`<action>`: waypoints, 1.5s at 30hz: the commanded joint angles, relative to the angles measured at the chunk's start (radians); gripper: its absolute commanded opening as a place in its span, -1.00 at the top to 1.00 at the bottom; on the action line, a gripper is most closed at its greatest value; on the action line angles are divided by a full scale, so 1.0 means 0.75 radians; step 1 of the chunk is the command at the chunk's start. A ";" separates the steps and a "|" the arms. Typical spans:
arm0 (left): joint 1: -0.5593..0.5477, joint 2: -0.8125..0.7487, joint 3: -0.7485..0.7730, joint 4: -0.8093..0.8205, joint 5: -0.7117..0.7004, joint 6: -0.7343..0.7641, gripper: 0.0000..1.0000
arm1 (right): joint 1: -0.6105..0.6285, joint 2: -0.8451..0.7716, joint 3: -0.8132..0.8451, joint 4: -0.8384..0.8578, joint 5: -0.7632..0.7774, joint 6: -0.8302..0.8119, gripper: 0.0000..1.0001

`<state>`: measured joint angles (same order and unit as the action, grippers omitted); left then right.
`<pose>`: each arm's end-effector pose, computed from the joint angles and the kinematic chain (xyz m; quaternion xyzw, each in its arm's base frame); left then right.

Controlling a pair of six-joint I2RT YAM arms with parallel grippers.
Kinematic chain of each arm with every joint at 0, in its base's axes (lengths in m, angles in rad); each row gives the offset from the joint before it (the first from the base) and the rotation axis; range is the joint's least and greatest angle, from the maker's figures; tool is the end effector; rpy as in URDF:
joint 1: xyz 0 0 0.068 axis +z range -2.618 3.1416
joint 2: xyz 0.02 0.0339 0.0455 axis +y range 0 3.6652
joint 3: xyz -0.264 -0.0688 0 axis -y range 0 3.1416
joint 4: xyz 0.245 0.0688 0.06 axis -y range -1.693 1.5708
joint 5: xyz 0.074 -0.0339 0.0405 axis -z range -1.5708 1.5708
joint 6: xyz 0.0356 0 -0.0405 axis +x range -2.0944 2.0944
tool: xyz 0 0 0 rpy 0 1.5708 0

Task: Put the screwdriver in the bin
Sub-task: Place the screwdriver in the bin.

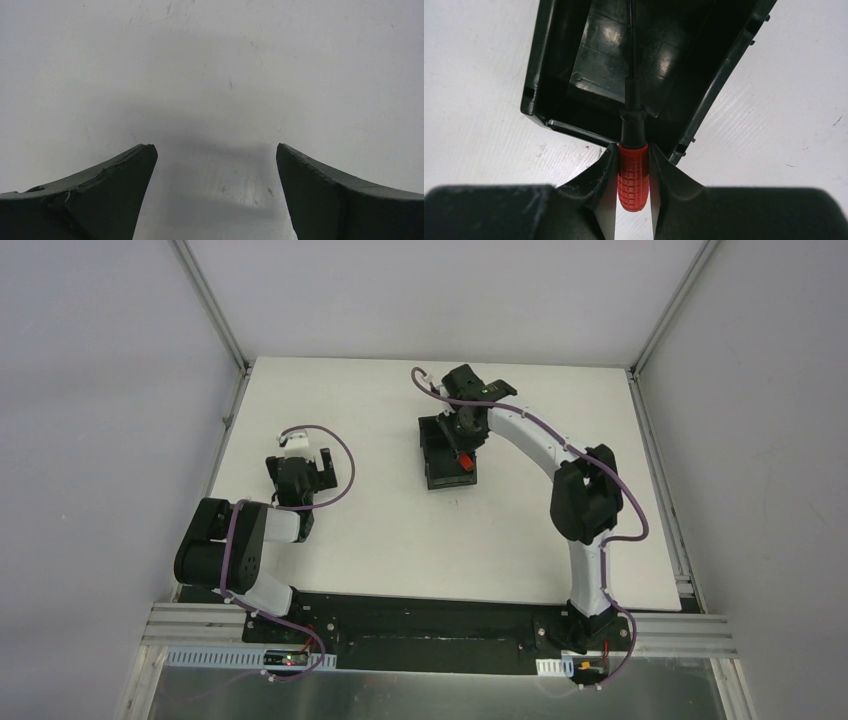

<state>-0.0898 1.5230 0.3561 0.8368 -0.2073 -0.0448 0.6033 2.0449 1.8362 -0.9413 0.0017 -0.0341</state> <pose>0.2614 -0.0162 0.1402 -0.0419 0.8105 0.0451 0.5825 0.3602 0.2481 0.2563 -0.3063 0.9288 0.0578 0.2007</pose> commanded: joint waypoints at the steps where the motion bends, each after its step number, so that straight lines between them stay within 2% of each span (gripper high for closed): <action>1: 0.009 -0.028 -0.001 0.017 0.009 -0.012 -0.98 | 0.014 0.019 0.084 0.025 0.059 -0.057 1.00; 21: 0.009 -0.030 -0.002 0.017 0.010 -0.012 -0.98 | 0.023 0.149 0.193 0.018 0.083 -0.127 0.98; 29: 0.009 -0.029 -0.002 0.017 0.010 -0.012 -0.98 | 0.023 0.157 0.189 0.021 0.073 -0.129 0.92; 39: 0.009 -0.029 -0.002 0.017 0.011 -0.012 -0.98 | 0.024 0.160 0.143 0.047 0.093 -0.129 0.74; 45: 0.009 -0.028 -0.001 0.017 0.010 -0.012 -0.98 | 0.024 0.151 0.114 0.072 0.087 -0.141 0.75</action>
<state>-0.0898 1.5230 0.3561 0.8368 -0.2073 -0.0448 0.6140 2.1719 1.9278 -0.9184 0.0536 -0.1184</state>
